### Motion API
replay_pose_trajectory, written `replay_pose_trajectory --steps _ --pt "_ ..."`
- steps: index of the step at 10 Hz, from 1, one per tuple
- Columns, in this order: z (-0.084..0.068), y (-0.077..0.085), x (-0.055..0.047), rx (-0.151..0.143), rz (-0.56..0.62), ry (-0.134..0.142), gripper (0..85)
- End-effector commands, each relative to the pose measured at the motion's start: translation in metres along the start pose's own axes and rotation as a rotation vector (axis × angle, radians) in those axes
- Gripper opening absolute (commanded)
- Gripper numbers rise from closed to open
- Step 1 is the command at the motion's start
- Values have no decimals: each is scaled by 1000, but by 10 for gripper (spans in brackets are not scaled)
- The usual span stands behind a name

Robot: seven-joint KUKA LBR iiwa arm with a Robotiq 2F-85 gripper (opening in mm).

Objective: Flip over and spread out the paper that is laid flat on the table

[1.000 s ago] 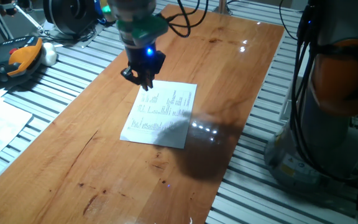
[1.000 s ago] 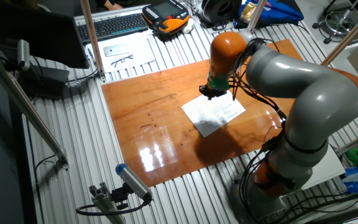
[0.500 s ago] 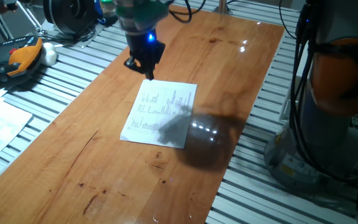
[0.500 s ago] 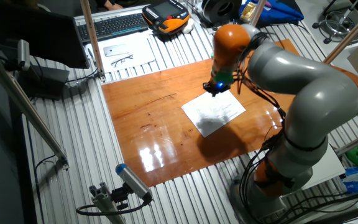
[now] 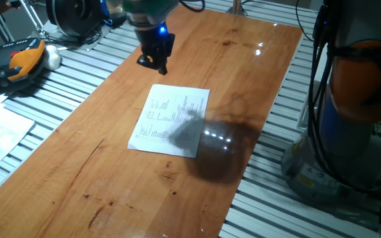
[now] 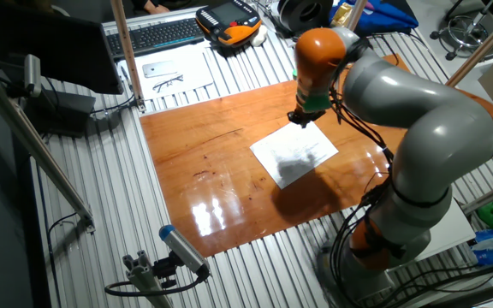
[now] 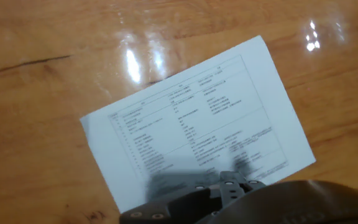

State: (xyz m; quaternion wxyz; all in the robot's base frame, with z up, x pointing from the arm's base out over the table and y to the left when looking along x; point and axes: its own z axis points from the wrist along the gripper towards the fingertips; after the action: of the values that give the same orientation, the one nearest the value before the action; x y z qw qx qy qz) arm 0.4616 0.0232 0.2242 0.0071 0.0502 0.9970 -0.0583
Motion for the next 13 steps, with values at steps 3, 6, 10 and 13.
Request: replay_pose_trajectory --steps 3,6,10,13 --pt "-1 -5 -1 -2 -8 -12 0" --pt "-2 -13 -3 -132 52 36 0" --pt "-2 -14 -2 -147 43 42 0" --pt "-2 -15 -2 -139 40 47 0"
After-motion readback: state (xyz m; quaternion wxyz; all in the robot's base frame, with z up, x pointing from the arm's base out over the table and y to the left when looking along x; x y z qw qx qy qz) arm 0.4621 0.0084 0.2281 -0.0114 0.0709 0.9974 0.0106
